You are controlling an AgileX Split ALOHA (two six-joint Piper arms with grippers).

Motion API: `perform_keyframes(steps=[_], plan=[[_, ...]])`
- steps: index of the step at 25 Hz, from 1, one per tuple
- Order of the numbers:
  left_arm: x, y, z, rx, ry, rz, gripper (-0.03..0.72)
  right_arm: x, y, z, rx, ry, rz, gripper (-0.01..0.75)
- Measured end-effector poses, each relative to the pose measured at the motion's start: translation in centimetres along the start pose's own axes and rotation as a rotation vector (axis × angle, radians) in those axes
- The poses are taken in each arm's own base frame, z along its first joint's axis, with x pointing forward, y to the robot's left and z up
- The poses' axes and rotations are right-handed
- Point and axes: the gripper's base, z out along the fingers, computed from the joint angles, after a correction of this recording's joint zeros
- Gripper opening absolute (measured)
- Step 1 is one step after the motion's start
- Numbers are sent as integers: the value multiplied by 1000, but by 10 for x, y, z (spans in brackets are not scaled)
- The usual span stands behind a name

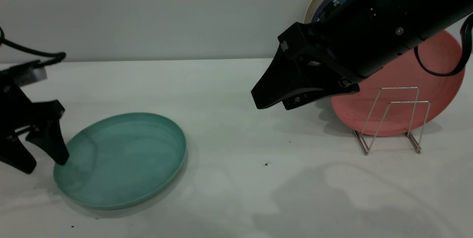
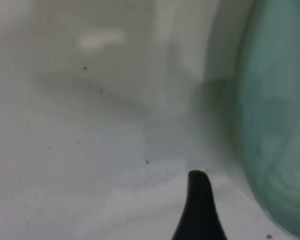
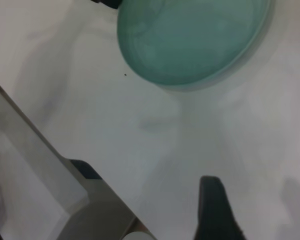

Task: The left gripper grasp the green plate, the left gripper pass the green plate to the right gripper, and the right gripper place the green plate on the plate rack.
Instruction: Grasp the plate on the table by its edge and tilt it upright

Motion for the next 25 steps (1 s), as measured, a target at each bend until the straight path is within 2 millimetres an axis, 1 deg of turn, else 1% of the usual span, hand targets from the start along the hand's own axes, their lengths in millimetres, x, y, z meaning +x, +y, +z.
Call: perform_keyframes(steps=[6,10,13,14,17,19,20,21,25], plan=[[-5,2,18,26,-46,-83,584,0,0,0,1,-1,-14,483],[-8,4,29,47,-64,-136,532,0,0,0,1,-2,-12,483],[-8,4,35,59,-57,-162,455,0,0,0,1,-2,-12,483],[-8,4,36,62,-56,-166,418,0,0,0,1,-2,-13,483],[-8,4,37,63,-55,-170,272,0,0,0,1,-3,-13,483],[-8,5,39,63,-54,-172,149,-1,0,0,1,-3,-13,483],[-8,5,39,62,-53,-172,100,-1,0,0,0,-4,-10,483],[-8,5,39,64,-53,-173,69,-1,0,0,0,-5,-1,483],[-9,1,35,90,-32,-145,45,1,-4,4,1,6,56,483]])
